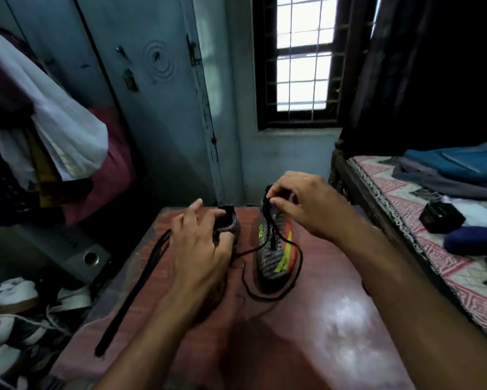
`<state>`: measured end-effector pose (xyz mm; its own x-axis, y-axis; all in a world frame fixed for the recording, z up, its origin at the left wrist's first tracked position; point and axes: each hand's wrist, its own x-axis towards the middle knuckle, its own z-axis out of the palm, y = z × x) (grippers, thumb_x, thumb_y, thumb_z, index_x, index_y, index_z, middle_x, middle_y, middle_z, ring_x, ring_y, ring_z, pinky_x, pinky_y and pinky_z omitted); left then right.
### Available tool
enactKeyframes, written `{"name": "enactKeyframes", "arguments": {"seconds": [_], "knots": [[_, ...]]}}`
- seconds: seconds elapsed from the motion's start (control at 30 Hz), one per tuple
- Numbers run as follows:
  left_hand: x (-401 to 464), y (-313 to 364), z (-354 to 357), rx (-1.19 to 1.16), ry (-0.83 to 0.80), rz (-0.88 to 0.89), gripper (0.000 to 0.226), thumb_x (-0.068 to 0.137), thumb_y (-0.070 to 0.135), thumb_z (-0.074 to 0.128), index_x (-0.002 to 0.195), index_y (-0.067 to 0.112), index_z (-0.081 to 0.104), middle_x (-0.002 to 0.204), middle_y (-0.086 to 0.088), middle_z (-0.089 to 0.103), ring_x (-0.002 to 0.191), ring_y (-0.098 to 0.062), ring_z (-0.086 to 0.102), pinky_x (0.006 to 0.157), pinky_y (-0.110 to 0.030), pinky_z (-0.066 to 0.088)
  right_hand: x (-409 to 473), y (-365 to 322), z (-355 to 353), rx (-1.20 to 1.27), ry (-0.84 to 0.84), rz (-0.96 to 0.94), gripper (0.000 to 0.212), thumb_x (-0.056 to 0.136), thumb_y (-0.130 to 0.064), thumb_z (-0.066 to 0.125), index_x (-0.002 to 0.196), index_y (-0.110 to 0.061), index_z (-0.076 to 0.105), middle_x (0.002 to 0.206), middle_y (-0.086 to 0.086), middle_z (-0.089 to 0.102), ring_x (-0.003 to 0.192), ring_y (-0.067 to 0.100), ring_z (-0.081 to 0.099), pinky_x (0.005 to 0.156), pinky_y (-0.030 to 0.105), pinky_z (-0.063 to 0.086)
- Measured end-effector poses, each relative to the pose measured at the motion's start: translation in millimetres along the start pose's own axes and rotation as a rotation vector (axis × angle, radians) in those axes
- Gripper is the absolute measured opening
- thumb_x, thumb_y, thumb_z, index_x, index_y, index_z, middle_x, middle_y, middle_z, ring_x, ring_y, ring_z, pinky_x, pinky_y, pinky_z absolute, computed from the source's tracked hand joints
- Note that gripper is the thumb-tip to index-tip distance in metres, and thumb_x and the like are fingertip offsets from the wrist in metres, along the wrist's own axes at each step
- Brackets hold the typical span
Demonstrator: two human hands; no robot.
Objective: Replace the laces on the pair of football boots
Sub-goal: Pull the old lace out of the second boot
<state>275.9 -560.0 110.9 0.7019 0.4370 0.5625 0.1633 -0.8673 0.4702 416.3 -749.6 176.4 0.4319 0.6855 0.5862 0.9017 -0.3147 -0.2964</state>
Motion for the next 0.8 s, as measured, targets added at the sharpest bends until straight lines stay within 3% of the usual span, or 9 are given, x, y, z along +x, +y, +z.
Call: {"name": "enactKeyframes", "arguments": {"seconds": [0.1,0.2,0.27,0.33,0.37,0.5,0.57,0.63,0.8], "knots": [[8,27,-18,-0.273,-0.120,0.082,0.058,0.092,0.051,0.059,0.145,0.028,0.051,0.149,0.003,0.053,0.136,-0.011,0.046,0.114,-0.025,0.029,15,-34,-27,-0.054,-0.113,-0.091,0.009,0.089,-0.013,0.073,0.094,-0.020,0.072,0.091,-0.008,0.066,0.080,0.002,0.053,0.076,0.012,0.038],[16,53,-27,-0.745,-0.351,0.028,0.043,0.098,0.034,0.067,0.138,0.026,0.055,0.118,0.002,0.074,0.110,-0.009,0.069,0.101,-0.033,0.051,20,-61,-42,-0.104,-0.188,-0.095,0.013,0.087,-0.011,0.072,0.095,-0.020,0.073,0.089,-0.011,0.061,0.079,0.003,0.052,0.073,0.008,0.035],[19,59,-32,-0.789,-0.346,0.073,0.023,0.101,0.016,0.066,0.123,0.012,0.065,0.094,-0.001,0.076,0.084,-0.009,0.069,0.081,-0.026,0.056,17,-71,-54,-0.100,-0.161,-0.067,0.013,0.085,-0.008,0.074,0.092,-0.018,0.075,0.085,-0.011,0.062,0.076,0.004,0.055,0.071,0.008,0.037],[21,56,-40,-0.766,-0.368,0.081,0.015,0.101,0.007,0.064,0.114,0.003,0.069,0.076,0.010,0.070,0.064,-0.001,0.059,0.063,-0.015,0.048,8,-73,-67,-0.086,-0.102,0.005,0.011,0.084,-0.009,0.075,0.089,-0.019,0.076,0.081,-0.010,0.065,0.072,0.004,0.057,0.069,0.012,0.041],[24,53,-47,-0.732,-0.391,0.083,0.014,0.100,0.007,0.064,0.112,0.003,0.071,0.072,0.015,0.069,0.061,0.003,0.055,0.061,-0.014,0.046,3,-72,-71,-0.079,-0.055,0.043,0.010,0.085,-0.010,0.075,0.088,-0.020,0.075,0.080,-0.010,0.066,0.071,0.004,0.059,0.068,0.015,0.043],[42,32,-74,-0.326,-0.407,0.178,0.008,0.098,0.022,0.070,0.099,0.027,0.076,0.078,0.014,0.072,0.071,-0.002,0.063,0.074,-0.031,0.056,-36,-64,-73,0.068,0.175,0.261,0.009,0.089,-0.009,0.075,0.091,-0.018,0.075,0.080,-0.011,0.068,0.070,0.002,0.063,0.069,0.007,0.045],[54,26,-89,-0.132,-0.384,0.183,0.007,0.098,0.031,0.068,0.096,0.031,0.075,0.079,0.015,0.070,0.073,-0.006,0.065,0.072,-0.033,0.056,-64,-60,-57,0.270,0.271,0.423,0.009,0.092,-0.007,0.073,0.093,-0.016,0.072,0.079,-0.007,0.071,0.065,0.007,0.068,0.066,0.017,0.056],[61,30,-101,-0.060,-0.342,0.183,0.012,0.099,0.035,0.064,0.091,0.030,0.072,0.075,0.014,0.064,0.067,-0.011,0.060,0.064,-0.032,0.049,-90,-63,-28,0.554,0.292,0.561,0.013,0.096,-0.001,0.067,0.093,-0.014,0.068,0.079,0.003,0.072,0.067,0.022,0.072,0.062,0.033,0.063],[56,90,-112,-0.088,-0.470,0.248,0.048,0.103,0.050,0.054,0.073,0.014,0.060,0.062,0.002,0.054,0.055,-0.015,0.044,0.056,-0.033,0.030,-122,-84,30,1.021,0.292,0.726,0.008,0.103,-0.004,0.057,0.101,-0.007,0.063,0.096,0.012,0.074,0.087,0.023,0.073,0.069,0.034,0.063]]}}
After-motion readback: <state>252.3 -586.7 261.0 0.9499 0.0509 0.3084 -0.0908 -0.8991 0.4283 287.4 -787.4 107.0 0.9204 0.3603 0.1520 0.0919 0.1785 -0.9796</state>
